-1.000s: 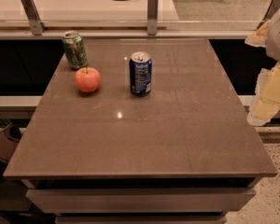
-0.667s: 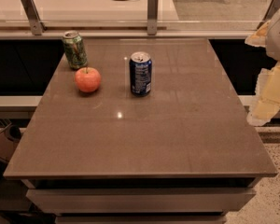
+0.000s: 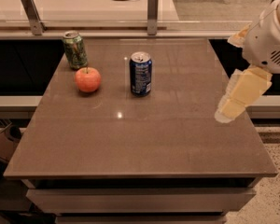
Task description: Pick apple
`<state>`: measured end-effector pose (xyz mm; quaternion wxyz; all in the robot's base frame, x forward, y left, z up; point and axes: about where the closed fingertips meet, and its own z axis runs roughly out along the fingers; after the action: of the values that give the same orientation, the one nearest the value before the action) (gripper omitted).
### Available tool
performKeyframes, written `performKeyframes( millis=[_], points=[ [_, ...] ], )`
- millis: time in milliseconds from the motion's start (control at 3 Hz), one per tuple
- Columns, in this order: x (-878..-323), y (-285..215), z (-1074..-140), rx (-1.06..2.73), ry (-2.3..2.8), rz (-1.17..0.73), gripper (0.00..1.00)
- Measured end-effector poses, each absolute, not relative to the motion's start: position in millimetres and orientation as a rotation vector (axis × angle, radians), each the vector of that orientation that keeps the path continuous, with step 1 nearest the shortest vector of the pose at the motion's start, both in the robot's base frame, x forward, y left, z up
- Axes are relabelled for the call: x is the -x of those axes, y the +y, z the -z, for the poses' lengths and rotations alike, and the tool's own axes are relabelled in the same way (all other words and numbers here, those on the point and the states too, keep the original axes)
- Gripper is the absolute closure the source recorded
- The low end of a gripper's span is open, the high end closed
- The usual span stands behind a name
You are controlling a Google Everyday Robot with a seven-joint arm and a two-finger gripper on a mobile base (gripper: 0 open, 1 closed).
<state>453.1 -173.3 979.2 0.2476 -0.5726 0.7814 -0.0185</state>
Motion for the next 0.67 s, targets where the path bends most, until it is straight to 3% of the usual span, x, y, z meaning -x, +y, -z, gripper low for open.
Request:
performKeyframes(
  millis=[667],
  points=[
    [-481.0, -100.5, -948.1, 1.441, 1.961, -0.106, 0.00]
  ],
)
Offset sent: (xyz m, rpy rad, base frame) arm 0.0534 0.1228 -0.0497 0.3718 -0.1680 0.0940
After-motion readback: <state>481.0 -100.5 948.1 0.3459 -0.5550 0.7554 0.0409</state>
